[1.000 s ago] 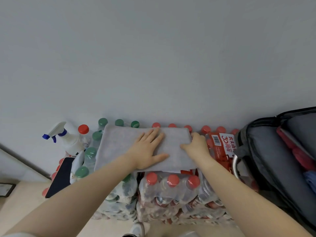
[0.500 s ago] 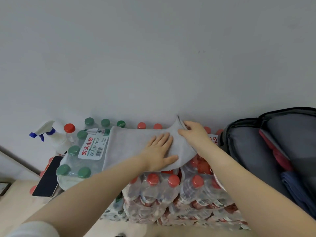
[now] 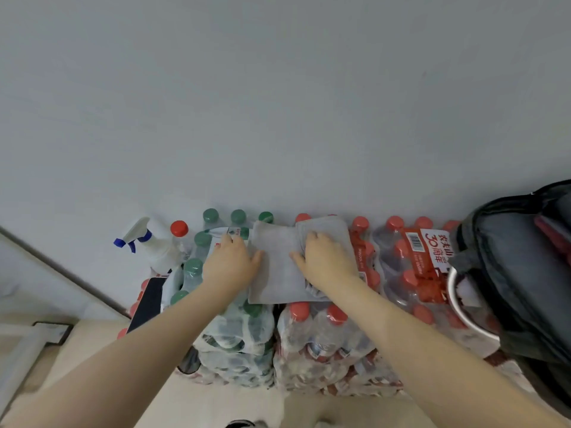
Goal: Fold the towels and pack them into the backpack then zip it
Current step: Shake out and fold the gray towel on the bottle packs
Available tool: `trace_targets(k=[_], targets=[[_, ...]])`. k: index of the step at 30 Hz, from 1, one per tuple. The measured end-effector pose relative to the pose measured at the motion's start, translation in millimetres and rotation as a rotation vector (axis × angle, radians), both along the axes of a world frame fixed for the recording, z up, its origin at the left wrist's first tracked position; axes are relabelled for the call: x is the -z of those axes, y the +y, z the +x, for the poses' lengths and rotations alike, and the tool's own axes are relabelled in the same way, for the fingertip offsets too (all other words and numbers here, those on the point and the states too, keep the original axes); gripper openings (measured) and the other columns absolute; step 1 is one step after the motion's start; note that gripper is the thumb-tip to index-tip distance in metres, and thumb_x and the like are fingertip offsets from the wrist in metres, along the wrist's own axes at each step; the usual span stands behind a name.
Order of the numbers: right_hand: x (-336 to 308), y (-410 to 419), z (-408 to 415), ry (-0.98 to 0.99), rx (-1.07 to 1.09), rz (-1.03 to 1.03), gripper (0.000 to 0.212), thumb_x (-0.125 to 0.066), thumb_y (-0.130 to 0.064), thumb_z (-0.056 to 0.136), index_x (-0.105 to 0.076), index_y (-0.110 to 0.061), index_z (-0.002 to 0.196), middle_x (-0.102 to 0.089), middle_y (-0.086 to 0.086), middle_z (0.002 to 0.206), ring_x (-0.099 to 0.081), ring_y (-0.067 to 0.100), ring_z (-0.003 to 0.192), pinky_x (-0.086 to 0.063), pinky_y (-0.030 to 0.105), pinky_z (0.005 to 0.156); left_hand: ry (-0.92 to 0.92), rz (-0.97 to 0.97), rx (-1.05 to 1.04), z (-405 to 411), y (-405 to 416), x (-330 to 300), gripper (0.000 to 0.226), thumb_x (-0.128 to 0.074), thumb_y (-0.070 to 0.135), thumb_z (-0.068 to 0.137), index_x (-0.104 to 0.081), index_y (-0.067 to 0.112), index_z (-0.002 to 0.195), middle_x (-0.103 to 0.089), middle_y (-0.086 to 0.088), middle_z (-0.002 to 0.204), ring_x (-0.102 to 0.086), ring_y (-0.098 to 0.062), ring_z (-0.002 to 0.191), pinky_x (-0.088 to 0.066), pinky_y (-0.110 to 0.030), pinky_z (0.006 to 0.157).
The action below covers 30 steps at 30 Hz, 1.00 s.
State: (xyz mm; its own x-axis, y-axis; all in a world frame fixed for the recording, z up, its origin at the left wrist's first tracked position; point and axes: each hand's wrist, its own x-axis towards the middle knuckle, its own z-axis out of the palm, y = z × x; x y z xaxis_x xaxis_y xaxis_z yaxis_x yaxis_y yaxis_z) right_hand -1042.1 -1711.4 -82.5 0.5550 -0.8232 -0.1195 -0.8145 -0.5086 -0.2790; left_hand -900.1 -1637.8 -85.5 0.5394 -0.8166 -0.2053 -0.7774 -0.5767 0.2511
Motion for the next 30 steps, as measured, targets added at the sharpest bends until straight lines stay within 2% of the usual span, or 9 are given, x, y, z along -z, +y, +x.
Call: trace_targets(k=[6, 10, 14, 18, 20, 22, 24, 28, 30], targets=[[17.8, 9.9, -12.2, 0.089, -0.037, -0.370, 0.049, -0.035, -0.040, 0.089, -0.061, -0.008, 0.116, -0.064, 0.008, 0.107, -0.061, 0.025, 0.094, -0.051, 0.033, 0.076, -0.015, 0.102, 0.082, 6.2, -2.6, 4.5, 0.058, -0.039, 0.054, 0.090, -0.056, 0.002, 0.109, -0.038, -0.019, 0.131, -0.036, -0.034, 0.121, -0.036, -0.042, 0.098], [23.4, 17.4, -11.2, 0.146, 0.020, -0.355, 0.058, -0.029, -0.043, 0.081, -0.067, -0.011, 0.111, -0.070, 0.003, 0.107, -0.067, 0.019, 0.094, -0.053, 0.031, 0.080, 0.094, 0.113, 0.148, 0.7, -8.6, 1.5, 0.041, -0.046, 0.043, 0.090, -0.058, 0.005, 0.097, -0.037, -0.019, 0.129, -0.034, -0.035, 0.117, -0.031, -0.041, 0.100], [28.0, 18.0, -7.9, 0.187, 0.051, -0.211, 0.083, 0.007, -0.050, 0.077, -0.023, -0.014, 0.147, -0.029, 0.004, 0.153, -0.024, 0.019, 0.142, -0.014, 0.042, 0.116, 0.369, -0.102, 0.124, 2.4, -10.0, -1.4, 0.023, -0.045, 0.030, 0.092, -0.046, 0.008, 0.087, -0.053, -0.012, 0.099, -0.049, -0.025, 0.089, -0.041, -0.036, 0.078], [28.0, 13.5, -6.9, 0.198, 0.058, -0.125, 0.088, 0.017, -0.052, 0.071, -0.005, -0.020, 0.149, -0.006, -0.004, 0.158, -0.001, 0.013, 0.146, 0.005, 0.041, 0.116, 0.670, -0.325, 0.160, -0.8, -12.0, -18.1, 0.016, -0.047, 0.025, 0.093, -0.043, 0.011, 0.098, -0.052, 0.001, 0.081, -0.052, -0.016, 0.076, -0.044, -0.029, 0.066], [24.6, 7.9, -10.6, 0.005, 0.092, 0.050, 0.066, -0.002, -0.046, 0.090, -0.020, -0.018, 0.147, -0.016, -0.002, 0.157, -0.009, 0.014, 0.145, 0.002, 0.041, 0.118, 0.740, -0.406, 0.202, -8.2, -18.8, -24.3, 0.013, -0.051, 0.022, 0.091, -0.042, 0.013, 0.095, -0.053, 0.002, 0.076, -0.052, -0.014, 0.069, -0.042, -0.026, 0.059], [11.8, 6.3, -17.7, -0.612, 0.237, 0.396, 0.038, -0.030, -0.020, 0.099, -0.049, -0.010, 0.131, -0.049, 0.008, 0.138, -0.039, 0.022, 0.132, -0.021, 0.038, 0.116, 0.804, -0.426, 0.215, -21.7, -30.1, -25.6, 0.012, -0.051, 0.022, 0.090, -0.043, 0.015, 0.094, -0.056, 0.000, 0.077, -0.053, -0.016, 0.069, -0.042, -0.027, 0.060], [-3.7, 5.8, -27.3, -1.104, 0.435, 0.617, 0.032, -0.032, -0.010, 0.098, -0.060, -0.003, 0.112, -0.065, 0.007, 0.105, -0.059, 0.020, 0.103, -0.041, 0.029, 0.097, 0.826, -0.394, 0.250, -38.6, -40.5, -23.9, 0.016, -0.050, 0.025, 0.091, -0.046, 0.013, 0.100, -0.061, -0.004, 0.086, -0.057, -0.018, 0.076, -0.044, -0.027, 0.064], [-8.9, 12.2, -41.5, -1.187, 0.714, 0.428, 0.018, -0.050, -0.024, 0.094, -0.054, -0.015, 0.108, -0.060, 0.002, 0.103, -0.057, 0.013, 0.096, -0.043, 0.020, 0.082, 0.742, -0.277, 0.402, -60.7, -46.6, -10.5, 0.024, -0.042, 0.026, 0.094, -0.049, 0.008, 0.107, -0.067, -0.013, 0.095, -0.061, -0.027, 0.086, -0.048, -0.035, 0.077], [-5.8, 20.1, -47.4, -1.065, 0.655, 0.336, 0.043, -0.062, -0.025, 0.086, -0.045, -0.017, 0.125, -0.051, -0.002, 0.117, -0.049, 0.010, 0.109, -0.038, 0.023, 0.093, 0.565, -0.297, 0.560, -57.2, -46.1, -0.2, 0.020, -0.042, 0.020, 0.094, -0.051, 0.006, 0.105, -0.065, -0.015, 0.094, -0.060, -0.032, 0.085, -0.048, -0.037, 0.075]])
